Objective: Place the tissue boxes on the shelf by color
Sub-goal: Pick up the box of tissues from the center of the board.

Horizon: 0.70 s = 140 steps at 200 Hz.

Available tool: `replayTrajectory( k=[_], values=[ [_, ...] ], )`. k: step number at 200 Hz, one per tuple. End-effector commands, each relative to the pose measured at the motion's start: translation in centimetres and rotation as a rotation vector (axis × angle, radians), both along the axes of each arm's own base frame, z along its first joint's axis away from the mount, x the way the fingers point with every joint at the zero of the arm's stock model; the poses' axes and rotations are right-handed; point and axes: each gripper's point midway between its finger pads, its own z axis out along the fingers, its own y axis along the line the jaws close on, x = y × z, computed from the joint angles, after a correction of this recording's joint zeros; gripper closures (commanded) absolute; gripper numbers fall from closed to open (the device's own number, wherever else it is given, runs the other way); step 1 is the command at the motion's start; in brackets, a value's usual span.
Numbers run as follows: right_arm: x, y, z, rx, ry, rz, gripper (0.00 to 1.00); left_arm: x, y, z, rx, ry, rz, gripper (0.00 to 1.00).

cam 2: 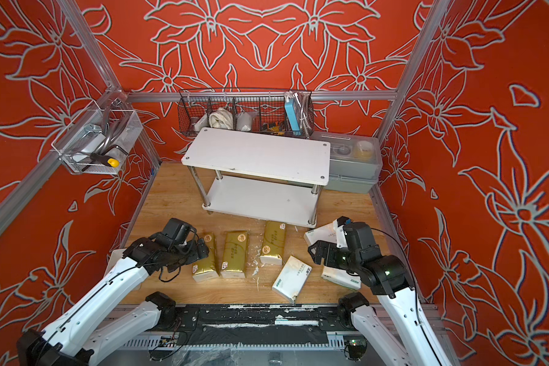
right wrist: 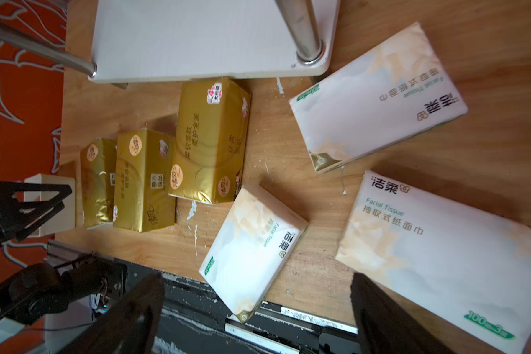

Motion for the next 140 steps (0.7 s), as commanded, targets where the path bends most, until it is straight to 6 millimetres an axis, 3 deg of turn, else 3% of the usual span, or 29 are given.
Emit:
replayTrajectory(
  k=[1, 93, 140],
  values=[
    [-0.9, 0.7, 0.1, -0.021, 0.029, 0.08, 0.05, -0.1, 0.0, -0.8, 0.004, 0.005, 0.051, 0.02],
    [0.6, 4.4, -1.3, -0.056, 0.038, 0.199, 0.04, 0.8, -1.1, -2.7, 0.038, 0.023, 0.006, 0.02],
    [1.1, 6.0, -2.0, -0.07, 0.042, 0.24, 0.03, 0.1, -1.1, -5.3, 0.073, 0.095, 0.003, 0.02]
  ],
)
